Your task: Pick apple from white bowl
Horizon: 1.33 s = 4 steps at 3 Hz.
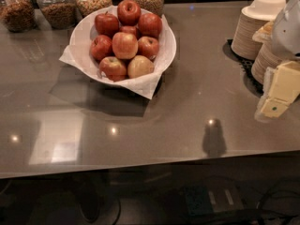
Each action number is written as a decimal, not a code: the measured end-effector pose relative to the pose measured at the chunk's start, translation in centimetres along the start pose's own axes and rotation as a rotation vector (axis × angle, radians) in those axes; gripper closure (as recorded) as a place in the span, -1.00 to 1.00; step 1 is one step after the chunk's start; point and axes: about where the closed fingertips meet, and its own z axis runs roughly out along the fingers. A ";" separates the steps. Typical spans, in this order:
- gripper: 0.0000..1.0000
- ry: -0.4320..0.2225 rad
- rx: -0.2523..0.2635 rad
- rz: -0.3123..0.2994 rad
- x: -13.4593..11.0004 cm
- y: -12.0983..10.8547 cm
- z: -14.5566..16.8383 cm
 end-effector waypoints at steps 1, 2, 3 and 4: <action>-1.00 0.000 0.000 0.000 0.0 0.0 0.0; -1.00 -0.067 0.038 -0.014 -1.7 -0.9 0.3; -1.00 -0.166 0.081 -0.018 -5.0 -2.6 1.5; -1.00 -0.268 0.107 -0.011 -8.6 -4.8 3.1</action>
Offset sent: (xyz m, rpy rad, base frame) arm 0.0349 0.0372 0.0043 0.1393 -0.1378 0.0625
